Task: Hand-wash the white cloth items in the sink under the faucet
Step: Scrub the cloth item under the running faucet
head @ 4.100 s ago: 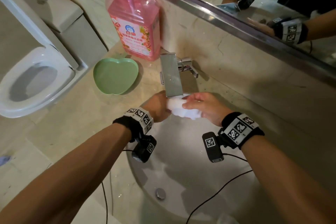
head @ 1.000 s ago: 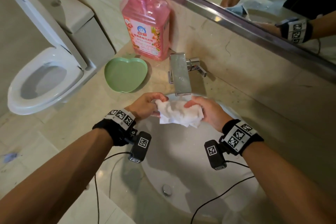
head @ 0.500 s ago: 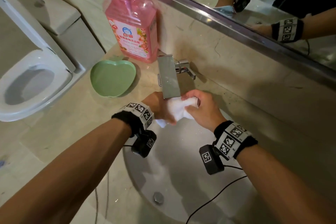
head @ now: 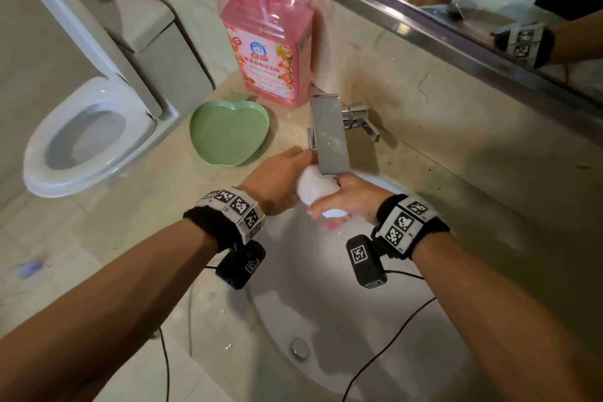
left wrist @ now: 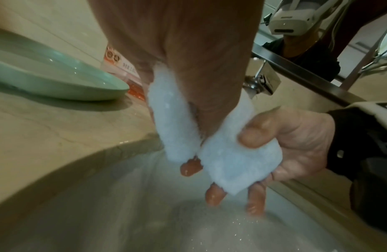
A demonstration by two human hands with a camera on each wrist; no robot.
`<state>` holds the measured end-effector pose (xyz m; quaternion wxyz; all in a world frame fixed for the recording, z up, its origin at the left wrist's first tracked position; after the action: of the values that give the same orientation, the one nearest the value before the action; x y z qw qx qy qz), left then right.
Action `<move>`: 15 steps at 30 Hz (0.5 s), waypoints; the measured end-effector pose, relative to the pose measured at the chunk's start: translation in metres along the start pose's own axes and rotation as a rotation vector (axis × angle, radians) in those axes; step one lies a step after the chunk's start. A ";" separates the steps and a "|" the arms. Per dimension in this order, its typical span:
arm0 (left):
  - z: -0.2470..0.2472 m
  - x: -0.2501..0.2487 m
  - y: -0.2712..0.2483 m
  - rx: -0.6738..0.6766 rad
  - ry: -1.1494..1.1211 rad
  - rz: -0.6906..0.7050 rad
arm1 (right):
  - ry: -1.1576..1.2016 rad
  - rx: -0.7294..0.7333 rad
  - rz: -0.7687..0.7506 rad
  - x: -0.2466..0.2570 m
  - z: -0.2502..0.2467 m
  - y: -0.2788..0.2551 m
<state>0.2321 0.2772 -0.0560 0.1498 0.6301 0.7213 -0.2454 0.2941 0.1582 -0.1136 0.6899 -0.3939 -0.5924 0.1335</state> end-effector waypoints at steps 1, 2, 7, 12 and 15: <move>0.000 0.003 -0.002 0.025 -0.004 -0.037 | -0.055 -0.007 0.000 0.001 0.003 0.002; 0.004 0.007 -0.004 0.066 -0.013 -0.089 | -0.142 -0.060 -0.039 0.005 0.002 0.003; 0.025 0.012 -0.001 0.224 -0.067 -0.280 | -0.404 -0.259 -0.386 0.025 -0.012 -0.011; 0.042 -0.001 0.017 0.170 -0.091 -0.220 | -0.671 -0.247 -0.175 0.008 -0.024 -0.015; 0.056 -0.004 0.020 0.155 -0.109 -0.303 | -0.678 -0.291 -0.087 -0.004 -0.035 -0.014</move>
<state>0.2469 0.2451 -0.1042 0.1008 0.5095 0.7779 -0.3536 0.3209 0.1327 -0.1060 0.3962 -0.3955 -0.8165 0.1413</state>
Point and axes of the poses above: each hand's wrist, its own y-axis towards the middle knuckle, its own z-axis out of the palm, x = y × z, the point moved 6 cm from there along y, towards the middle knuckle, and after that the axes turned 2 degrees about z, right-handed, at the moved point
